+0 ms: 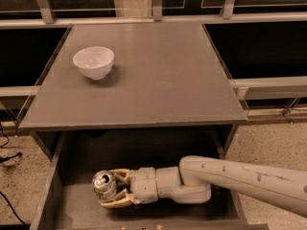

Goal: Place 7up can into top drawer

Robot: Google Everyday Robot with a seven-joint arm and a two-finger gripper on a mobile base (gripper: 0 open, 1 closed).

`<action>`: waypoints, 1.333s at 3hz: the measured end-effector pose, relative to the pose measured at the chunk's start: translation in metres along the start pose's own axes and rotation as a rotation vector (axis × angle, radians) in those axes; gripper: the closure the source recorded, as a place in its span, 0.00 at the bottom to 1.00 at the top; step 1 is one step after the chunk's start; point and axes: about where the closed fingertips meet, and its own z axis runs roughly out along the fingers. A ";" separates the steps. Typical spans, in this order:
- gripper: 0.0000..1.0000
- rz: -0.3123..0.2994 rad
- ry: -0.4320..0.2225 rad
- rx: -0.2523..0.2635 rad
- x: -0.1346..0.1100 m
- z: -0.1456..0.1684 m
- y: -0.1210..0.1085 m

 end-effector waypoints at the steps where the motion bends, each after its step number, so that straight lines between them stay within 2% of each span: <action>1: 0.81 0.000 0.000 0.000 0.000 0.000 0.000; 4: 0.11 0.000 0.000 0.000 0.000 0.000 0.000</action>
Offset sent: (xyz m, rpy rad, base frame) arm 0.0000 0.0000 0.0000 0.0000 0.0000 0.0000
